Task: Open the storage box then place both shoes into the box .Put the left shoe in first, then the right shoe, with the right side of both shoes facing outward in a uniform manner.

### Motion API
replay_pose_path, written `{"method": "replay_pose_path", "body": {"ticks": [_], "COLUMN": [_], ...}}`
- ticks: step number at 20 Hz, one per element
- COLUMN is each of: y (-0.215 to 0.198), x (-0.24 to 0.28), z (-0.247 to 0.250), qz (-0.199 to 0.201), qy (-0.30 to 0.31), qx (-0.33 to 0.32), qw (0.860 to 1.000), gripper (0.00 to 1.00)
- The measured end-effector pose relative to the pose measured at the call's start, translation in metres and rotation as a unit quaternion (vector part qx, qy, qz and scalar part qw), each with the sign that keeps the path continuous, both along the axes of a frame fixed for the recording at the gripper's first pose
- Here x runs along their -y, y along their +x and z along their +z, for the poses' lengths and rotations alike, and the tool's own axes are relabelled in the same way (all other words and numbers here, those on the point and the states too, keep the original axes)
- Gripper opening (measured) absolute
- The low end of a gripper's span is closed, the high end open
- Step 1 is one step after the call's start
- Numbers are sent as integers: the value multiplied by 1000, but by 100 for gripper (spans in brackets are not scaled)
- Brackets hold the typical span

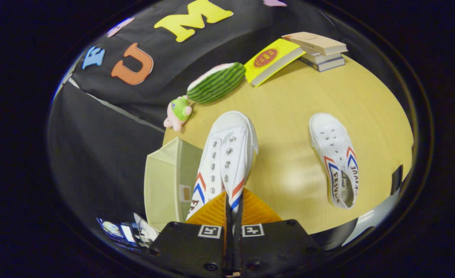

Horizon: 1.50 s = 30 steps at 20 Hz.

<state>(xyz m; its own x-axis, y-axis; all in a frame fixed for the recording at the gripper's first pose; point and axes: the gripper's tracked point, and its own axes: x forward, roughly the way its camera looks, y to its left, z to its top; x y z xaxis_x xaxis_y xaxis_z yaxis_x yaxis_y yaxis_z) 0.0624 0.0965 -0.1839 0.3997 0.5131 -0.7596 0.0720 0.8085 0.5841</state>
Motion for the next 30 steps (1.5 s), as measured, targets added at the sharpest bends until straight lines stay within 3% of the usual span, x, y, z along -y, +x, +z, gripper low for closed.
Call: {"method": "replay_pose_path", "body": {"ticks": [4, 8, 17, 26, 30], "y": [4, 4, -16, -14, -17], "x": [-46, -104, -216, -248, -254], "z": [49, 66, -1, -49, -51], "qz": [23, 46, 82, 75, 84], "qy": [-1, 4, 18, 12, 20], "qx": [34, 40, -31, -79, -81], "qw": [999, 998, 996, 994, 993], "gripper": [6, 6, 6, 6, 11]}}
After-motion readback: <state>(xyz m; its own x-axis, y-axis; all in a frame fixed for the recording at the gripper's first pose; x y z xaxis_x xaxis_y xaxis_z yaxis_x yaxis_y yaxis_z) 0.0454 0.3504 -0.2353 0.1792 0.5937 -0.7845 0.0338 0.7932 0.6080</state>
